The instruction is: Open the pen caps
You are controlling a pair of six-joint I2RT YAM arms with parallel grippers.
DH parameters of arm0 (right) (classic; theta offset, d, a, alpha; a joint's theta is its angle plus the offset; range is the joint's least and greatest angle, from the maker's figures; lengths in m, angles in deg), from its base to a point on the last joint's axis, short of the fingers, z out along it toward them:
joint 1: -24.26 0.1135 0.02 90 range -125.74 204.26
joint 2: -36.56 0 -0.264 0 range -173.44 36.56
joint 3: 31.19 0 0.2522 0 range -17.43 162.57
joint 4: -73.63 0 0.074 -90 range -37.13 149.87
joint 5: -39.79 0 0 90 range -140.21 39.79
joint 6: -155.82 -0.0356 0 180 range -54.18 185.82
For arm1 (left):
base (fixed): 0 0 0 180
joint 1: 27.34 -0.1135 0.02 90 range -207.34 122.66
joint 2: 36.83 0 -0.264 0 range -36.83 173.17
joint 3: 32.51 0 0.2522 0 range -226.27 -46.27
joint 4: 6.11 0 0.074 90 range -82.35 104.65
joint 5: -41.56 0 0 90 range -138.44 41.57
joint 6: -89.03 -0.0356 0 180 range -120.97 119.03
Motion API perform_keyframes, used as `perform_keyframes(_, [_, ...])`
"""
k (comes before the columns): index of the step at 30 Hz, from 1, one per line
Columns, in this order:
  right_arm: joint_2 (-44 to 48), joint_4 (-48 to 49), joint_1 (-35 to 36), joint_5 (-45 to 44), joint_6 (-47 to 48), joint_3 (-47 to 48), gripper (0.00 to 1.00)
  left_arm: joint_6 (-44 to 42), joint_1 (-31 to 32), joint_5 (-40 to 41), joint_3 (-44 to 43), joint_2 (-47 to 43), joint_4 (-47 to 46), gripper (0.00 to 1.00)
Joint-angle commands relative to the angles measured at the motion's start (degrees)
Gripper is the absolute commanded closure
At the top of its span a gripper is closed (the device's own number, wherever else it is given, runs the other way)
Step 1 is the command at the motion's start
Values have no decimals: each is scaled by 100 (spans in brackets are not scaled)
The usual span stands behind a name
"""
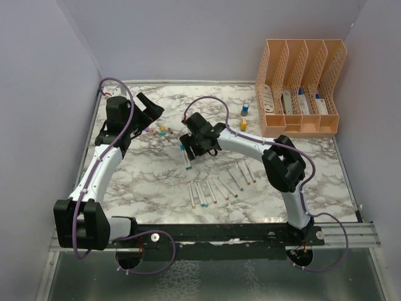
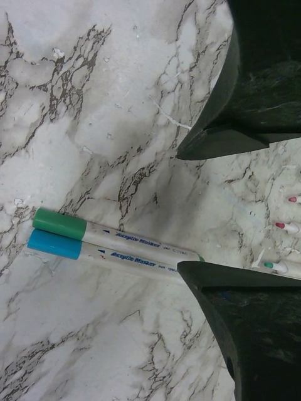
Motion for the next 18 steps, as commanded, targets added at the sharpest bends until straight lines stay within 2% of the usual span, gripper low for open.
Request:
perform_keyframes(1, [-272, 70, 112, -144, -92, 270, 36, 32, -111, -204, 121, -250, -49, 1])
perform_keyframes(18, [-729, -96, 253, -436, -129, 553, 42, 50, -310, -413, 386, -406, -99, 1])
